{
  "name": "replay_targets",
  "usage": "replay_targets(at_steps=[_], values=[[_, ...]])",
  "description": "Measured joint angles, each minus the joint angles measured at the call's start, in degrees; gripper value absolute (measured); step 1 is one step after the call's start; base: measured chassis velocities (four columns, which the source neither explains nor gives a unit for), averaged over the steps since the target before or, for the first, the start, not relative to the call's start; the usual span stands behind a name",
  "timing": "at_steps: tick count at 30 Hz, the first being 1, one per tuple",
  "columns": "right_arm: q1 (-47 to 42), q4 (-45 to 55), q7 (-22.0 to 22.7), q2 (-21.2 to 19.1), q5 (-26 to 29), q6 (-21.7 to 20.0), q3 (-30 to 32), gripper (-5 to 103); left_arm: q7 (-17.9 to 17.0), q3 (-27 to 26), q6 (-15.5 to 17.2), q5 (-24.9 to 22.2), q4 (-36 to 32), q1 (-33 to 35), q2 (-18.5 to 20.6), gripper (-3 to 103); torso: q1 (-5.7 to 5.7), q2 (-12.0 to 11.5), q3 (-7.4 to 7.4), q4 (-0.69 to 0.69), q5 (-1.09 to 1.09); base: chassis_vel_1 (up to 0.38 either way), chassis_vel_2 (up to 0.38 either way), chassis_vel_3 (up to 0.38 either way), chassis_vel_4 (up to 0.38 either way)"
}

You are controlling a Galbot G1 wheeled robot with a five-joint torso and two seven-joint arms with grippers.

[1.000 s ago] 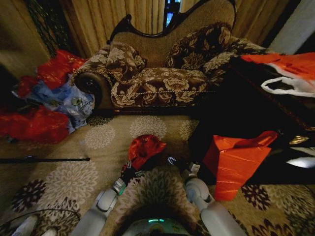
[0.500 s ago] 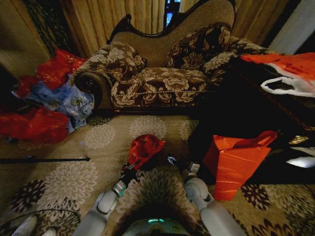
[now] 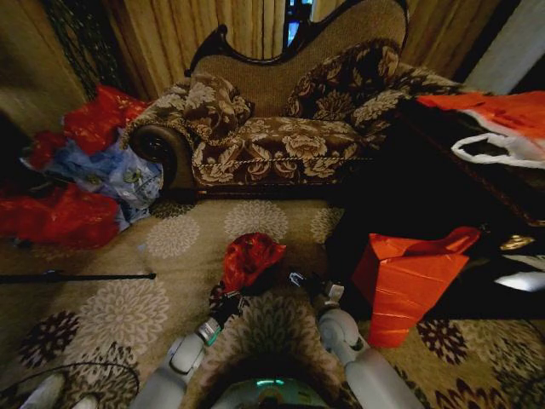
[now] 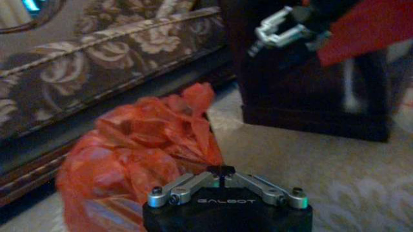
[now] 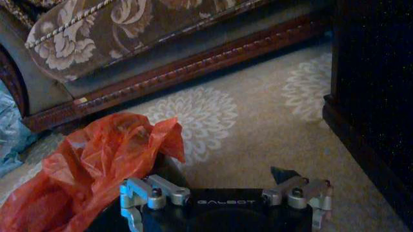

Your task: Place a garbage bag over the trash bin.

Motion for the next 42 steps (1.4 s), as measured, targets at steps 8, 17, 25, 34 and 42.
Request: replay_targets(at_steps=[8, 17, 25, 34, 42], values=[[0.94, -0.72, -0.02, 0.15, -0.02, 0.04, -0.33, 100, 0.75, 1.03, -2.00, 3.57, 5.96, -3.44, -1.94, 0, 0.00, 0.00, 0.00, 0.00, 0.00, 0.000, 0.000, 0.000, 0.000], [1.77, -1.38, -0.40, -0.33, 0.08, 0.25, -0.38, 100, 1.73, 1.72, -3.29, 5.64, 12.40, -6.88, -3.76, 0, 0.00, 0.00, 0.00, 0.00, 0.00, 0.000, 0.000, 0.000, 0.000], [2.19, -1.63, -0.92, -0.31, 0.15, 0.53, -0.17, 100, 3.57, 1.96, -3.13, 7.21, 15.93, -9.56, -4.55, 0, 0.00, 0.00, 0.00, 0.00, 0.00, 0.000, 0.000, 0.000, 0.000], [1.84, -1.56, -1.61, -0.19, 0.05, 0.90, 0.12, 100, 5.30, 1.29, -1.75, 8.32, 17.24, -10.82, -5.14, 0, 0.00, 0.00, 0.00, 0.00, 0.00, 0.000, 0.000, 0.000, 0.000], [1.73, -1.18, -1.89, -0.37, -0.16, 0.97, 0.15, 100, 3.75, 1.51, -1.75, 4.22, 15.01, -8.58, -4.61, 2, 0.00, 0.00, 0.00, 0.00, -0.02, 0.000, 0.000, 0.000, 0.000]])
